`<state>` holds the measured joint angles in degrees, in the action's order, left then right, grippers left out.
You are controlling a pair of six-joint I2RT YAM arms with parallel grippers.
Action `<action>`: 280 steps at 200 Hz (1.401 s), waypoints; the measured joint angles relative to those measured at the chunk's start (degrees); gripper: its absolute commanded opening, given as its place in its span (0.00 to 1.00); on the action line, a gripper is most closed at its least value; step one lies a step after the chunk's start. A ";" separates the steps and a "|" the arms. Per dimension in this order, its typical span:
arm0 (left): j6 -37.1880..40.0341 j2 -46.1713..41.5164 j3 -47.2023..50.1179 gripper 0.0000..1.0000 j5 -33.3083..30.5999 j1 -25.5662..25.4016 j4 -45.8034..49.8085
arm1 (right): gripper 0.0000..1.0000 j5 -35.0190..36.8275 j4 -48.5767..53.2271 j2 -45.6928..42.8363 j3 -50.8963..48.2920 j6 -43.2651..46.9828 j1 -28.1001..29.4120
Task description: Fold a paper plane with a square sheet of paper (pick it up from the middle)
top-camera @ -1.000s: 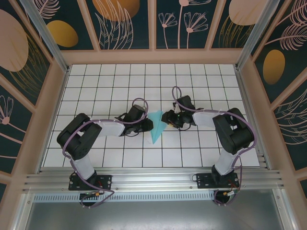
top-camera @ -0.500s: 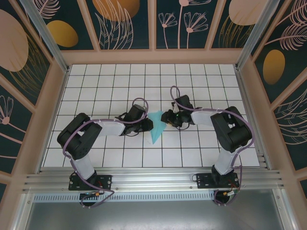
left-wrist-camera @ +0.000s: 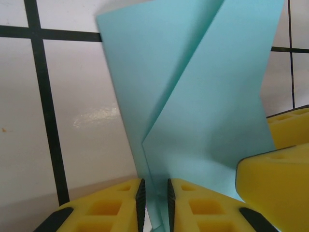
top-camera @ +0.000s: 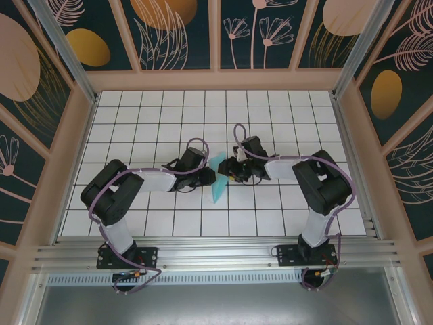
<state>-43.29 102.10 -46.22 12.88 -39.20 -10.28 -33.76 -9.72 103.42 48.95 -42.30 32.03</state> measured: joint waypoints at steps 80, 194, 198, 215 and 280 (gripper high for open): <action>-0.39 0.00 0.24 0.22 0.35 0.11 -0.61 | 0.47 -0.63 -9.27 0.04 -3.72 -5.29 -0.04; -1.11 -0.11 1.14 0.19 0.15 0.11 -2.23 | 0.31 -0.39 -11.61 -0.85 -6.14 -5.81 0.66; -1.14 -0.13 1.20 0.19 0.15 0.11 -2.34 | 0.31 -0.35 -11.58 -0.55 -5.75 -5.75 0.66; -1.33 -0.17 1.36 0.19 0.17 0.11 -2.58 | 0.26 -0.37 -11.50 0.70 -4.28 -4.94 0.66; -2.49 -1.31 2.99 0.26 0.68 -0.20 -4.11 | 0.04 0.17 -8.02 1.90 -2.34 -2.14 0.72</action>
<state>-45.78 100.79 -43.22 13.56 -39.40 -14.39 -33.58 -17.74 105.32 46.61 -44.45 32.75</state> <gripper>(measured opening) 0.227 0.069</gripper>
